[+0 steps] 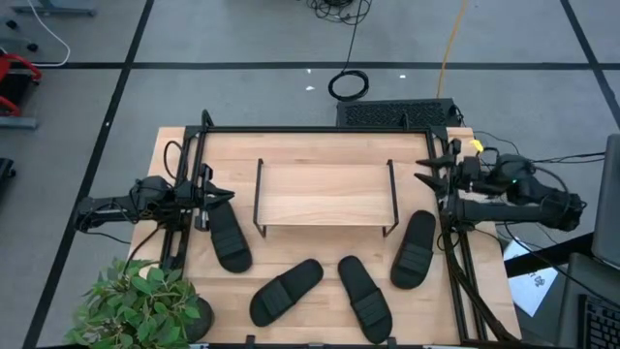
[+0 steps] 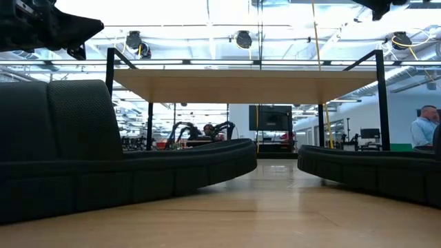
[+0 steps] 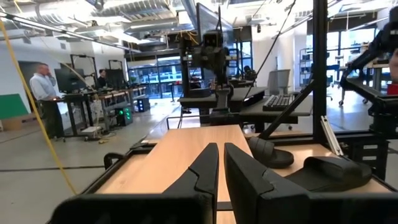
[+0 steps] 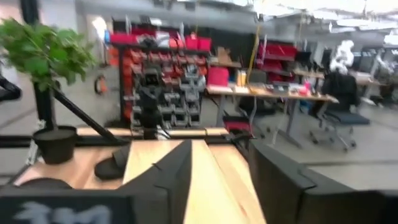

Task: Pick and place slides into the shelf
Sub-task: Put the right black slide on the shelf

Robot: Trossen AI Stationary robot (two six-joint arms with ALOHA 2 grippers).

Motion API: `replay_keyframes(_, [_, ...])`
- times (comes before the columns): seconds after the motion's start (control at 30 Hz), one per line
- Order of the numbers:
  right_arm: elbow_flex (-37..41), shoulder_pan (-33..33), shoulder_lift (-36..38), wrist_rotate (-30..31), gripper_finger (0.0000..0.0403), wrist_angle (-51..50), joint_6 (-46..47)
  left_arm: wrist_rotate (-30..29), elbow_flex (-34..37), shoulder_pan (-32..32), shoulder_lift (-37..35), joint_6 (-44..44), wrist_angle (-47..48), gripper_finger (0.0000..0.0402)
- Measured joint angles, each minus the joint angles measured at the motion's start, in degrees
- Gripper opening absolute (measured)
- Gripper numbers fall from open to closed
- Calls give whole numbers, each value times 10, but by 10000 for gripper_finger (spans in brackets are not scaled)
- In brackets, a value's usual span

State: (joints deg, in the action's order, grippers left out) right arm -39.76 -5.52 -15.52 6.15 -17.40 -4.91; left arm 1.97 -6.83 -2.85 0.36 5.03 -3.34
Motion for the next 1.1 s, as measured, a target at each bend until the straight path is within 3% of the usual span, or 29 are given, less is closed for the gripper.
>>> replay_keyframes(0.17, [-108,0,-88,14,195,-121,21,-1,0,0,0,23,-25,33])
replay_keyframes(0.37, [-252,0,-199,57,206,-374,94,-1,0,0,0,19,-21,33])
replay_keyframes(0.5, [-303,0,-238,60,210,-511,145,-1,0,0,0,8,-8,33])
replay_keyframes(0.77, [-278,0,-244,-43,209,-605,222,-1,0,0,0,1,-7,33])
replay_keyframes(1.1, [-140,0,-243,-172,223,-548,279,0,0,0,0,-9,-6,33])
